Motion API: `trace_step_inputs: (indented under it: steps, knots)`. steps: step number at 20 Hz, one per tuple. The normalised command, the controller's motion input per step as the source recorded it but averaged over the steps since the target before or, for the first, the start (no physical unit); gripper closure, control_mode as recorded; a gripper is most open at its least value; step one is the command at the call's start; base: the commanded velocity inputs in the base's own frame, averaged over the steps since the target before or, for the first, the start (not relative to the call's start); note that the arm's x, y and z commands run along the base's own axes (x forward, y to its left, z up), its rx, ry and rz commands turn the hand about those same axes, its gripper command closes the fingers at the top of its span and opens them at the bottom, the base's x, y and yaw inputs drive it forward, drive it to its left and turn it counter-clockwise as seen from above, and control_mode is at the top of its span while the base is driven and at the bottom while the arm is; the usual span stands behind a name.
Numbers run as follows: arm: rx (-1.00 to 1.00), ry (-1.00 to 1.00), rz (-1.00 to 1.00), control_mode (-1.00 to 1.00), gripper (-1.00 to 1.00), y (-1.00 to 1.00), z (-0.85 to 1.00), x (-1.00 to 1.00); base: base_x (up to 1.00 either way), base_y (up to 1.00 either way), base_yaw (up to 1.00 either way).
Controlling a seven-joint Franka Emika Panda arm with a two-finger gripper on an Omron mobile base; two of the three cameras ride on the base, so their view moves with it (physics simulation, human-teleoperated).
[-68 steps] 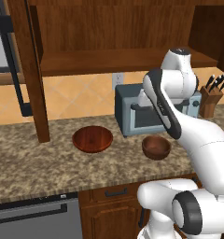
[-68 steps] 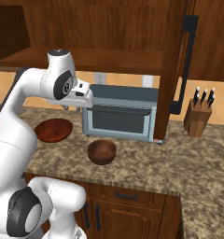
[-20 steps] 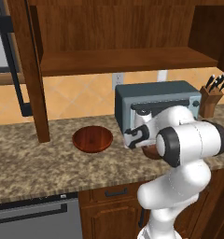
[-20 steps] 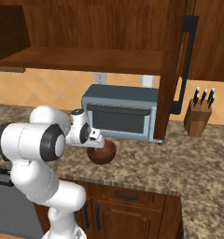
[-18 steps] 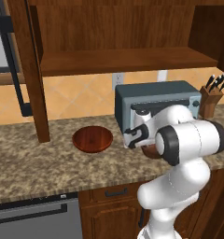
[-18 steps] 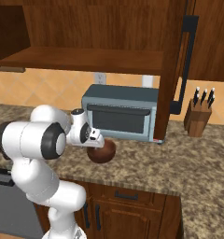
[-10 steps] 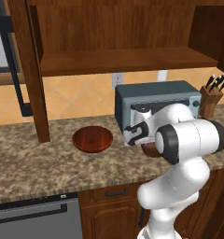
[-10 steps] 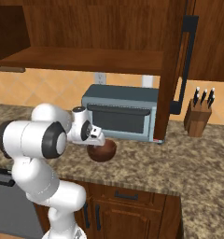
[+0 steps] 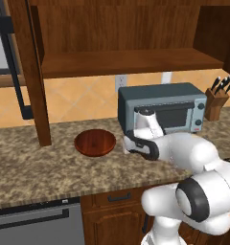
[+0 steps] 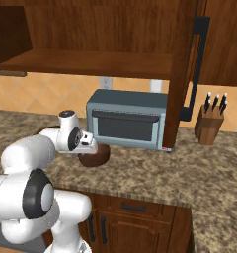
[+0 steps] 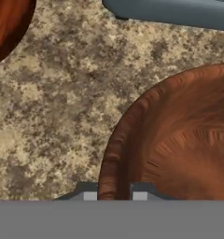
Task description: Pick up the bowls on the counter and stack them on top of one another in the open cabinet. Place the smaller bowl on top of the larger bowl.
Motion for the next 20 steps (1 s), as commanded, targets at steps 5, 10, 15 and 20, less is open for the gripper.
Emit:
trace_step_inputs:
  steps: [5,10,15,20]
  knots:
    - [0.00,-0.03,0.10,-1.00,1.00,1.00,0.96,-0.46,0.00,0.00,0.00]
    - [0.00,0.00,0.11,-1.00,1.00,1.00,1.00,-0.07,0.00,0.00,0.00]
    - [0.01,-0.06,0.20,-1.00,1.00,1.00,0.82,0.16,0.00,0.00,0.00]
    - [0.01,-0.04,0.17,-1.00,1.00,0.57,0.09,0.76,0.00,0.00,0.00]
